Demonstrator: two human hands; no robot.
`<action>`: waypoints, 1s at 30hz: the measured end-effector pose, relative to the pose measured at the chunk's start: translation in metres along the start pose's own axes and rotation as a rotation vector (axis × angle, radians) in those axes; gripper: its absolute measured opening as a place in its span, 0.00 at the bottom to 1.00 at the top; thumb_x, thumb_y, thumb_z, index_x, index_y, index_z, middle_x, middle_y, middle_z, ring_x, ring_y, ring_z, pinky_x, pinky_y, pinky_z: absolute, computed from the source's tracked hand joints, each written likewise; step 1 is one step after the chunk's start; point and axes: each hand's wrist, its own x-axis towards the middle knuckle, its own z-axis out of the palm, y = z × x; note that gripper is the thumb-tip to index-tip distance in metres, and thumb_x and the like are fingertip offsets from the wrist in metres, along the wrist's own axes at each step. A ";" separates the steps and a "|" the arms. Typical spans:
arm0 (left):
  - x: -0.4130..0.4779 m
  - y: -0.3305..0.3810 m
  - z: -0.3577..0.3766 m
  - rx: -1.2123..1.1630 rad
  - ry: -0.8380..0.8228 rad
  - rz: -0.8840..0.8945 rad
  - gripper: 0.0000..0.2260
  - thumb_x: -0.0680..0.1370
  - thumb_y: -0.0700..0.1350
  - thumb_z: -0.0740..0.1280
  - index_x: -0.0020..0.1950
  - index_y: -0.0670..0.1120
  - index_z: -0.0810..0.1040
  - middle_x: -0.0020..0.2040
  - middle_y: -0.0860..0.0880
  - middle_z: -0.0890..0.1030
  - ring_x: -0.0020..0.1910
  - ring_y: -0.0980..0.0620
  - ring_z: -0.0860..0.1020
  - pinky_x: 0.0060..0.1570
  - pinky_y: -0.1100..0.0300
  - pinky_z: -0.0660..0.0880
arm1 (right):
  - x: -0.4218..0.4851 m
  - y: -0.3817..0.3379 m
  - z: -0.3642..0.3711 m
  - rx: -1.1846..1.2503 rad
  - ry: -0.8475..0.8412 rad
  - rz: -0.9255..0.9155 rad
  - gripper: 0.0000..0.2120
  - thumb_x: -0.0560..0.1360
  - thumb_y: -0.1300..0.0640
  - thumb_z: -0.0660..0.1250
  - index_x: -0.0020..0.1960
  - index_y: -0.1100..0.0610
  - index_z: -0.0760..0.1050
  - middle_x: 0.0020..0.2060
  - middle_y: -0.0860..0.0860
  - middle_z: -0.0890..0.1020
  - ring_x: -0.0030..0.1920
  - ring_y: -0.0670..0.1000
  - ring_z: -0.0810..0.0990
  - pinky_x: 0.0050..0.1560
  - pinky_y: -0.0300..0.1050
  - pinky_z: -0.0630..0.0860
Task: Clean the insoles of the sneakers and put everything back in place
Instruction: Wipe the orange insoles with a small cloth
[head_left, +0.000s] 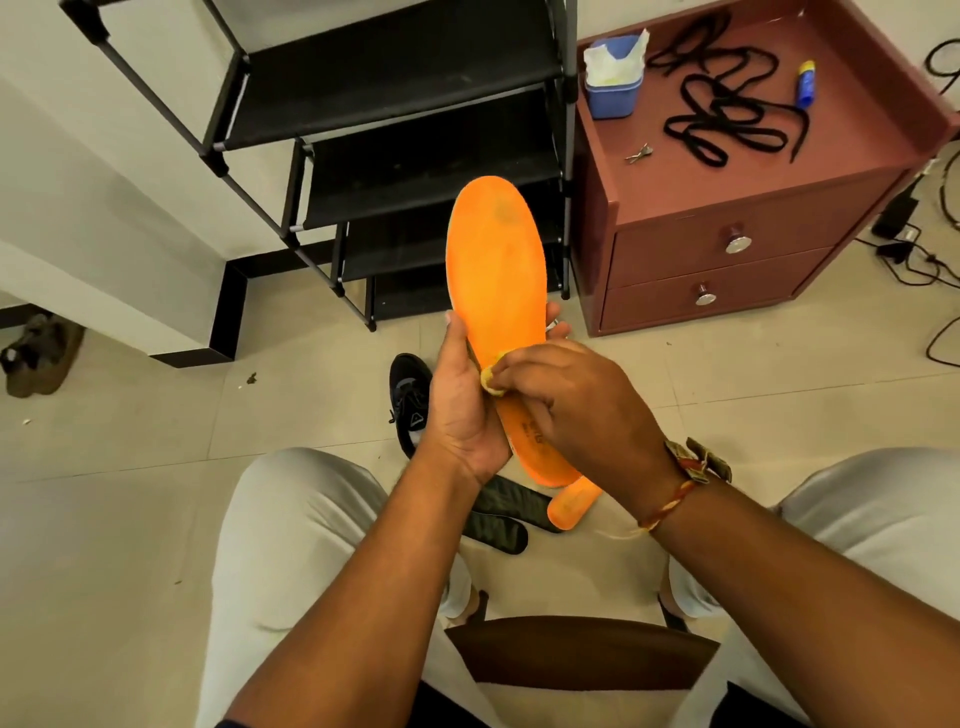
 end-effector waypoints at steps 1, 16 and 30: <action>0.000 -0.002 0.002 -0.002 0.001 -0.011 0.38 0.80 0.70 0.50 0.74 0.40 0.72 0.71 0.39 0.75 0.71 0.42 0.73 0.75 0.44 0.64 | 0.001 0.005 -0.005 -0.051 0.004 0.024 0.12 0.77 0.60 0.62 0.51 0.58 0.84 0.51 0.53 0.85 0.51 0.55 0.81 0.55 0.47 0.76; -0.002 -0.006 0.000 -0.043 0.049 -0.029 0.35 0.81 0.67 0.53 0.71 0.38 0.74 0.69 0.38 0.76 0.71 0.40 0.73 0.76 0.44 0.63 | -0.002 0.000 -0.004 0.062 -0.048 0.063 0.09 0.76 0.61 0.66 0.51 0.54 0.84 0.51 0.49 0.86 0.52 0.52 0.83 0.54 0.50 0.79; -0.002 -0.012 0.002 -0.015 0.068 -0.064 0.33 0.82 0.65 0.54 0.71 0.38 0.75 0.69 0.36 0.76 0.71 0.39 0.73 0.75 0.44 0.64 | -0.003 -0.003 -0.009 0.082 -0.022 0.137 0.10 0.75 0.62 0.67 0.52 0.53 0.85 0.51 0.47 0.86 0.53 0.47 0.82 0.58 0.46 0.77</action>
